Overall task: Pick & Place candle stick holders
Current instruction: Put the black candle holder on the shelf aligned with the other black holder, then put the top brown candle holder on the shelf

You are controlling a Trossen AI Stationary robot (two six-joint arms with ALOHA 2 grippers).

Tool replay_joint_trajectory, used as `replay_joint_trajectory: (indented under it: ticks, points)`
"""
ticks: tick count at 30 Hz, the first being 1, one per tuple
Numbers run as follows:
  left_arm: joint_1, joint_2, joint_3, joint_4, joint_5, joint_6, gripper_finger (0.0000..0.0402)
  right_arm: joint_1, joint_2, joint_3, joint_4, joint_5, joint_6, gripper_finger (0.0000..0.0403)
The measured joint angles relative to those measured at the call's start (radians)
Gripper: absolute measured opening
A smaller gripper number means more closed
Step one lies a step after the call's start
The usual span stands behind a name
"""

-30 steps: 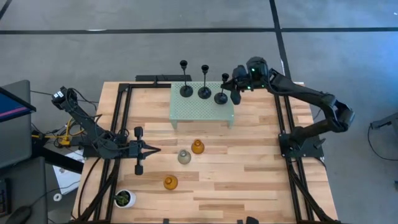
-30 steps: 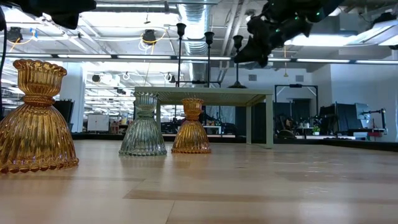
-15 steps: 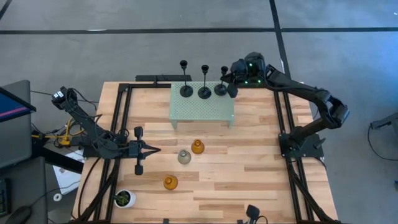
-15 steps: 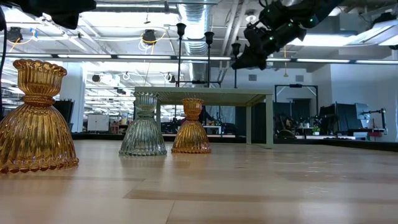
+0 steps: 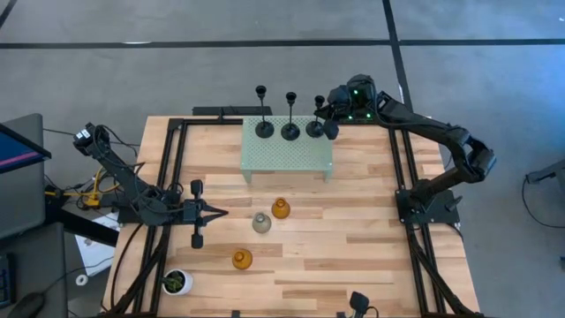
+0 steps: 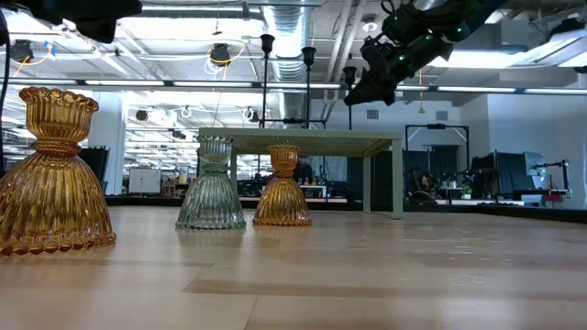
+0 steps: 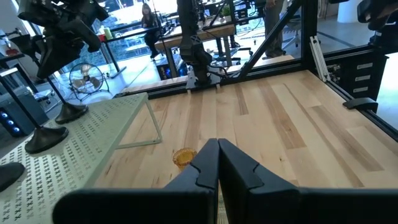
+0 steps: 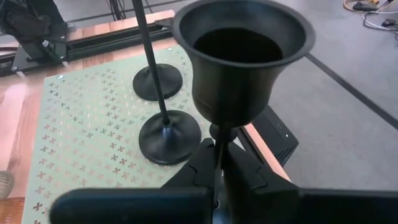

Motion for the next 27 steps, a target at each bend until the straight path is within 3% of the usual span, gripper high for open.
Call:
replay_joint_trajectory:
  ticks: [11,21,27]
  points:
    - [0.000,0.000,0.000,0.000,0.000,0.000,0.0006,0.010,0.000,0.000,0.009,-0.001,-0.017,0.0100]
    - [0.000,0.000,0.000,0.000,0.000,0.000,0.0006,0.004,-0.097,-0.001,-0.025,0.000,-0.023,0.0223]
    - [0.000,0.000,0.000,0.000,0.000,0.000,0.0006,-0.011,-0.250,-0.001,-0.205,0.003,0.001,0.0231]
